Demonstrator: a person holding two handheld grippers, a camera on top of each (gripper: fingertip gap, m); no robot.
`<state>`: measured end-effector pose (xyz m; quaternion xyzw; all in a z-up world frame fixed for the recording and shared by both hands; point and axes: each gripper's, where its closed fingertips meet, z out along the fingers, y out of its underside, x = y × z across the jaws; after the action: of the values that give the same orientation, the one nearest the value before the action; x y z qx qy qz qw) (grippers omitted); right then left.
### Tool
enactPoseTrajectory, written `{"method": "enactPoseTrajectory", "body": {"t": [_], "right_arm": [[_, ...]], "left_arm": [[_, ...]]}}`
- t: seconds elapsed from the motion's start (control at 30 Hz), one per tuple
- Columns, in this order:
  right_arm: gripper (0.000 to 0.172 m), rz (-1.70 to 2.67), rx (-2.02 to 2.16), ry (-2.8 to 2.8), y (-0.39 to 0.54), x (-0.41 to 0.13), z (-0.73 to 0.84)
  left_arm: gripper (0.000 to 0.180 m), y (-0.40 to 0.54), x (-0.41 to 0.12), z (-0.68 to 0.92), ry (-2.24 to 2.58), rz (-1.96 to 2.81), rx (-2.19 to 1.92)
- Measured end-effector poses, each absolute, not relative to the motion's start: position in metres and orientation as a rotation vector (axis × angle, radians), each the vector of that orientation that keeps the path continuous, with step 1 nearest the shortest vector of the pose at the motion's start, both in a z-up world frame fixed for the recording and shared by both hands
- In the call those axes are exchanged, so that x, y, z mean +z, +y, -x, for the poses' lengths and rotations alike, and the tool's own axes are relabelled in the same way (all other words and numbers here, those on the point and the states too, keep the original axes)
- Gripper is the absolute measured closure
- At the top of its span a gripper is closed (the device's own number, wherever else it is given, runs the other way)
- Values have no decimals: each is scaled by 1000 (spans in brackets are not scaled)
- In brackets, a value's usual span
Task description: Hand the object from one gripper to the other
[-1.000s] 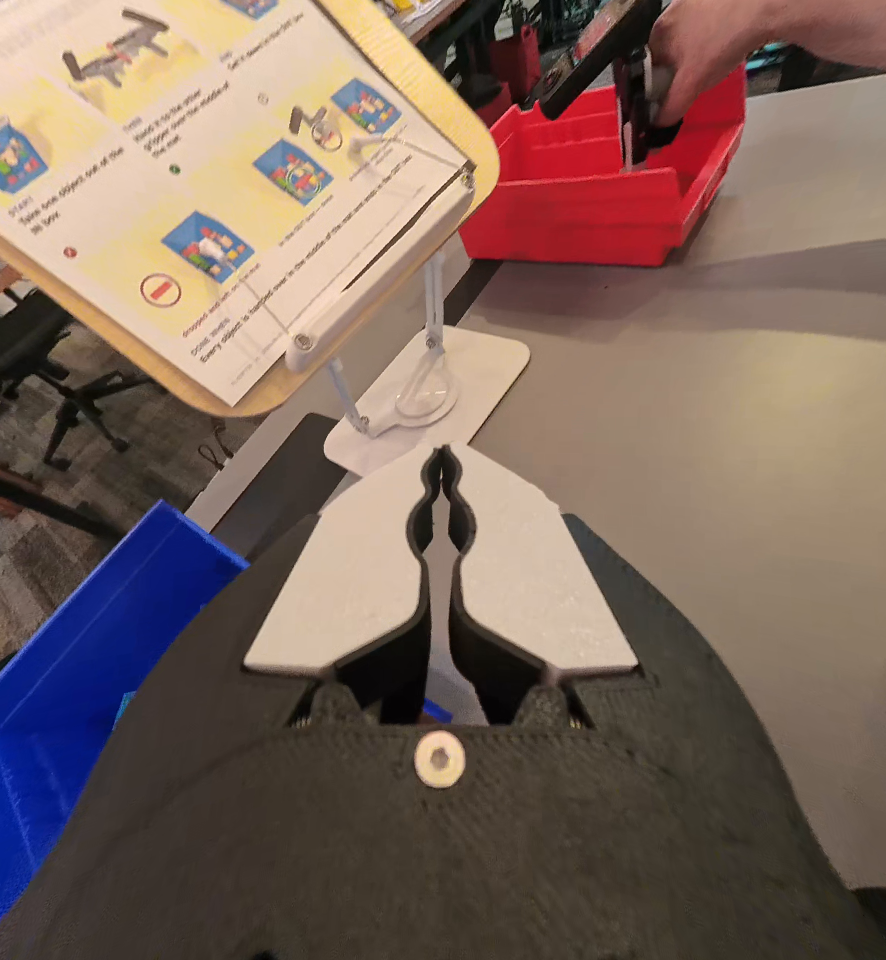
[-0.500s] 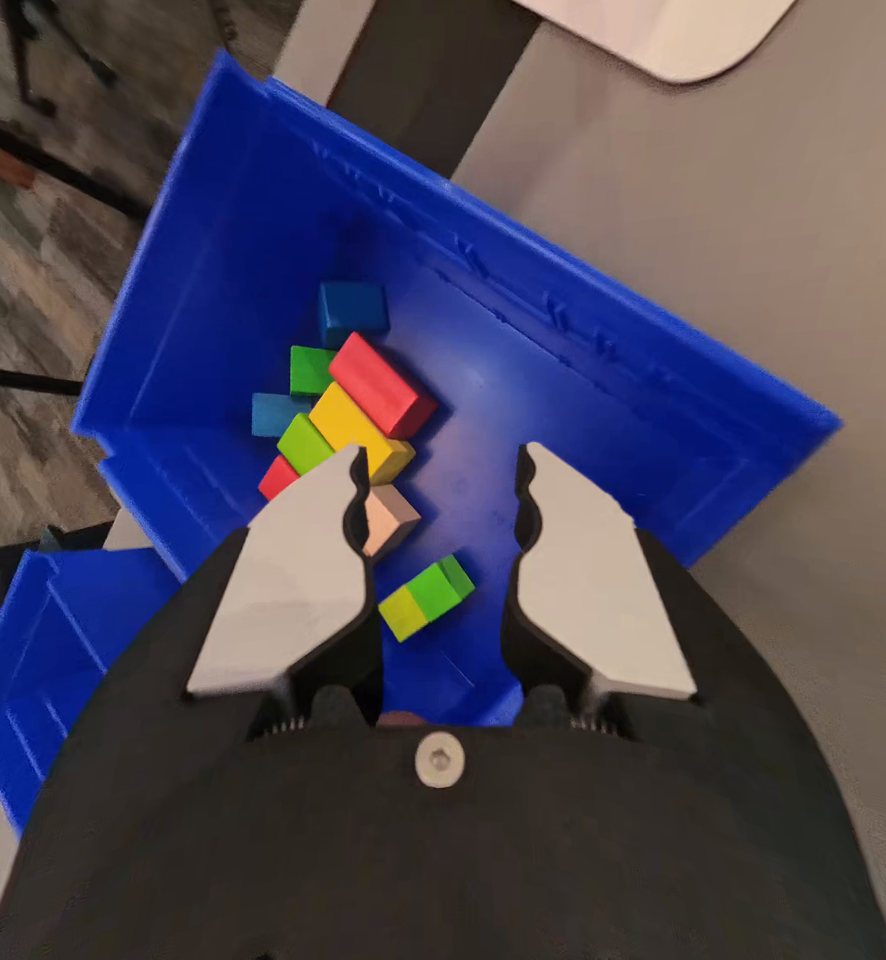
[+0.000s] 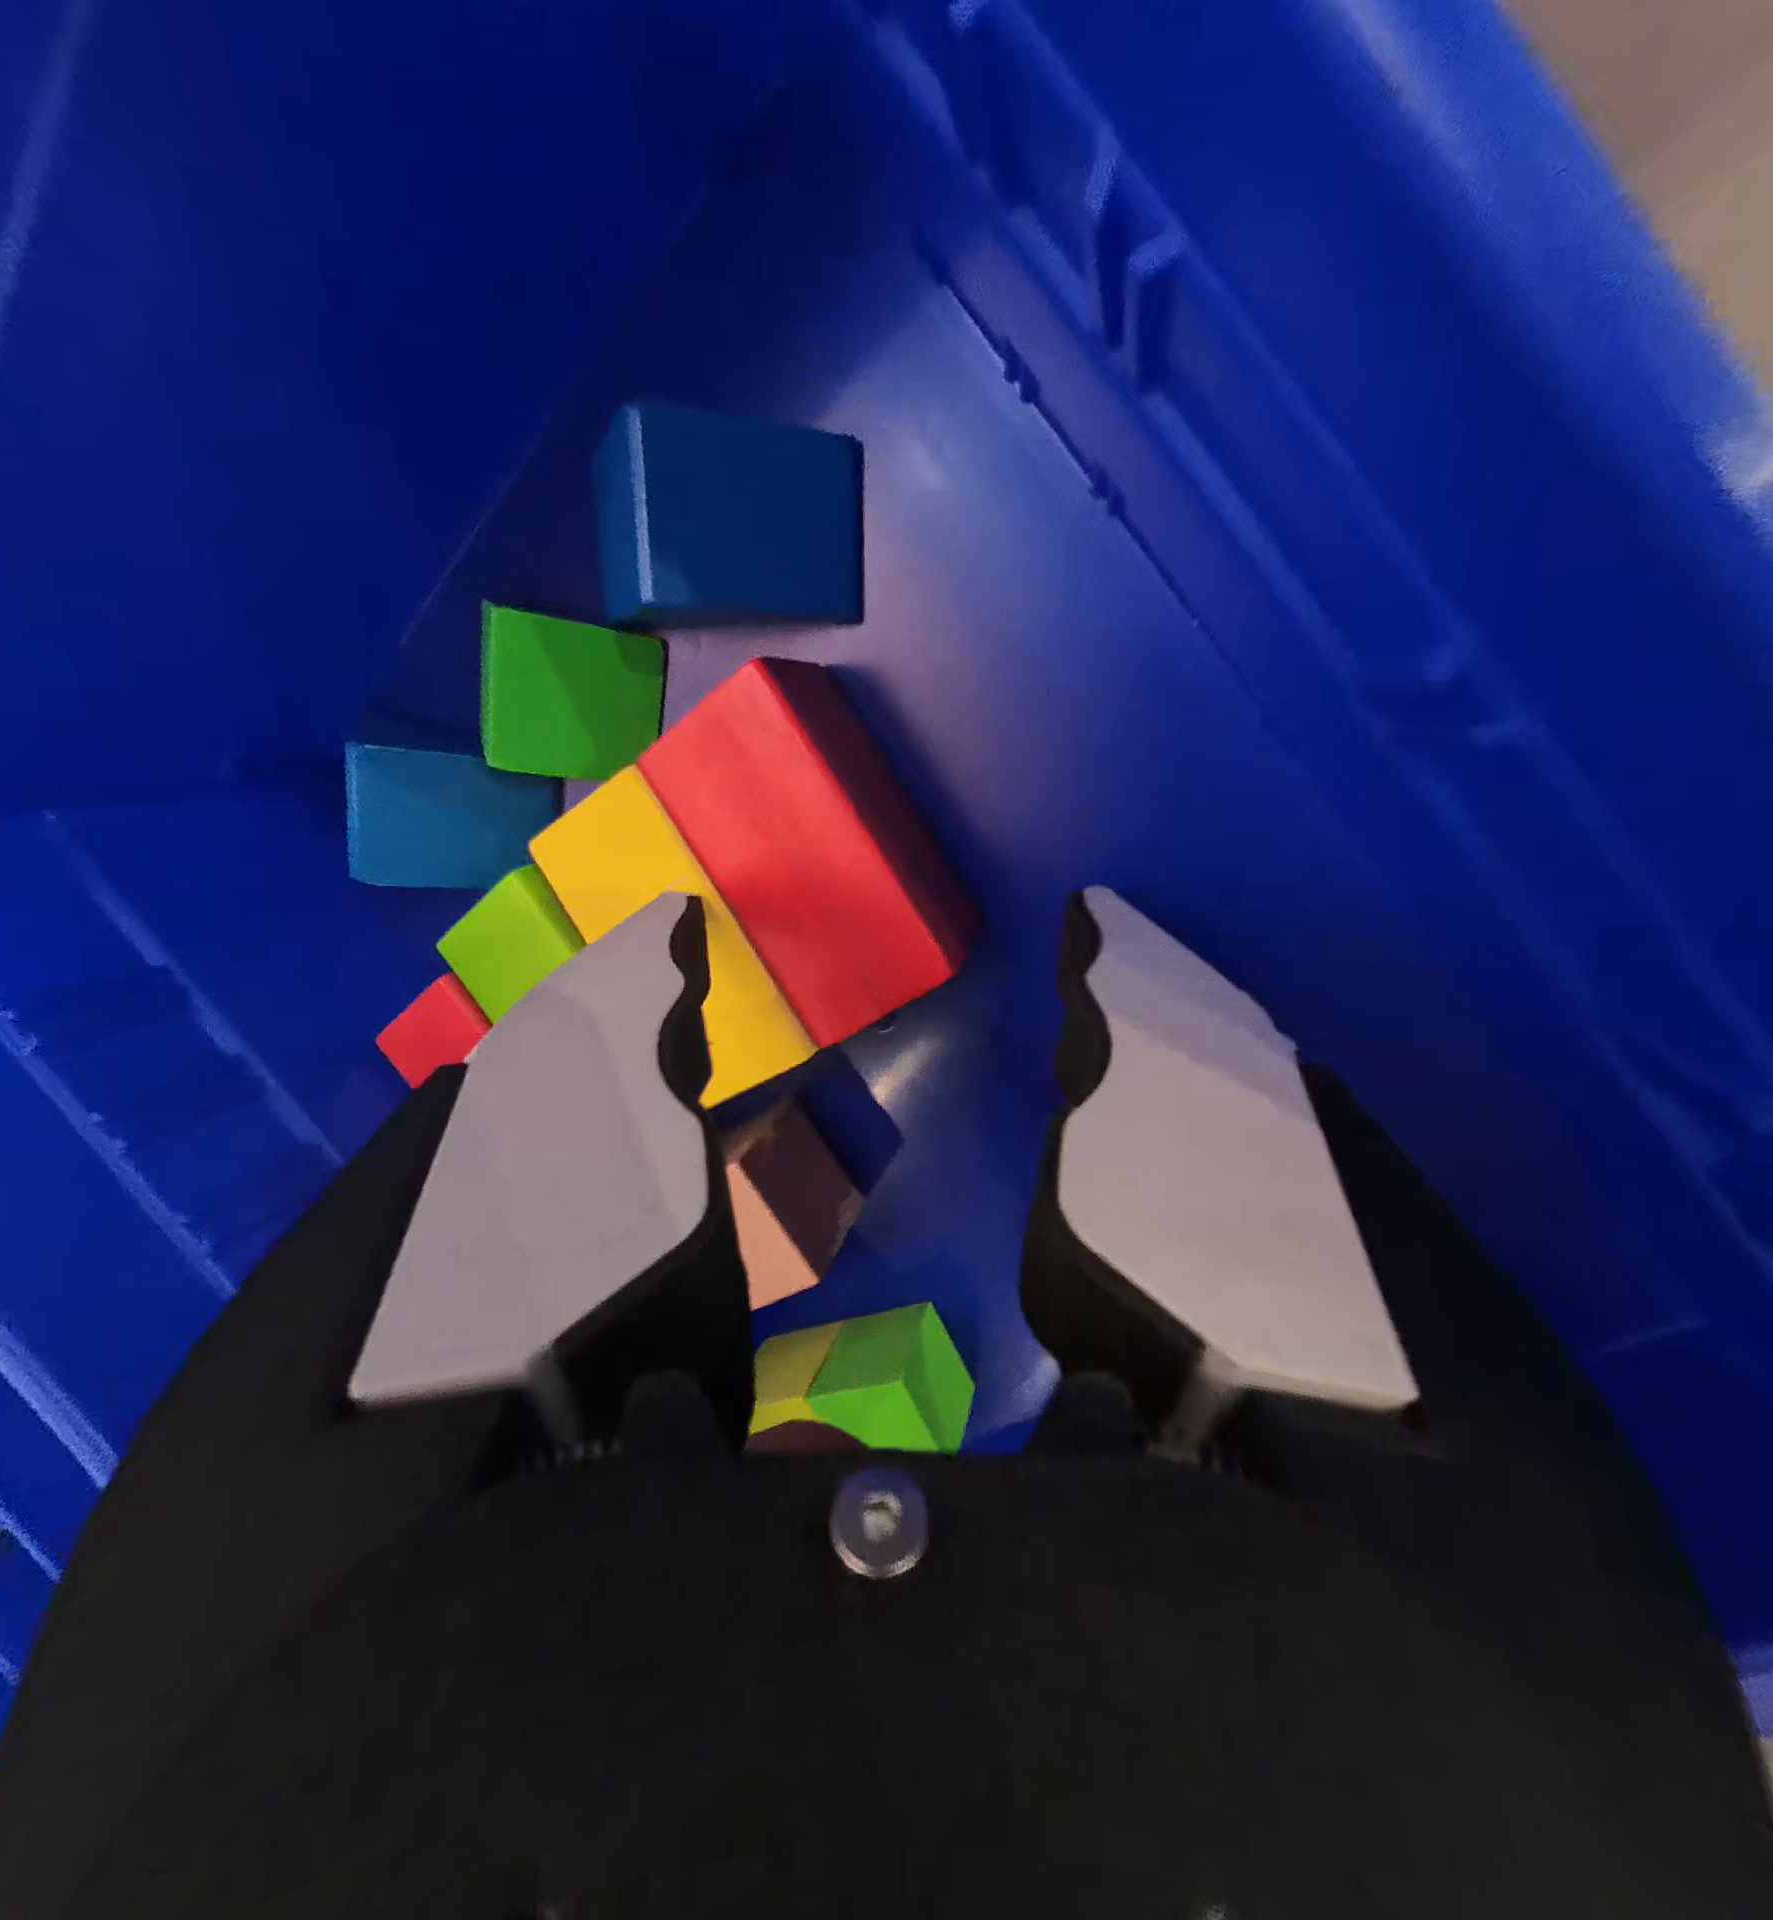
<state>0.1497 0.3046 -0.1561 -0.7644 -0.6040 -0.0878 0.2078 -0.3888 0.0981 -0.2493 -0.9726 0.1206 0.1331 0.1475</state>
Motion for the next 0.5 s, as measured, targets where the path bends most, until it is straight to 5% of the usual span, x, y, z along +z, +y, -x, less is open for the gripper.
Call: {"method": "enactPoseTrajectory", "body": {"t": [0.1, 0.3, 0.5], "right_arm": [[128, 2131, -232, -1674, 306, -159, -151], [128, 2135, -206, -1670, 304, -163, -153], [130, 2116, -213, -1641, 303, -154, -154]], "left_arm": [[130, 96, -248, 368, 331, 2811, 271], [119, 98, -263, 368, 257, 2826, 225], [144, 104, -266, 362, 157, 2854, 108]]}}
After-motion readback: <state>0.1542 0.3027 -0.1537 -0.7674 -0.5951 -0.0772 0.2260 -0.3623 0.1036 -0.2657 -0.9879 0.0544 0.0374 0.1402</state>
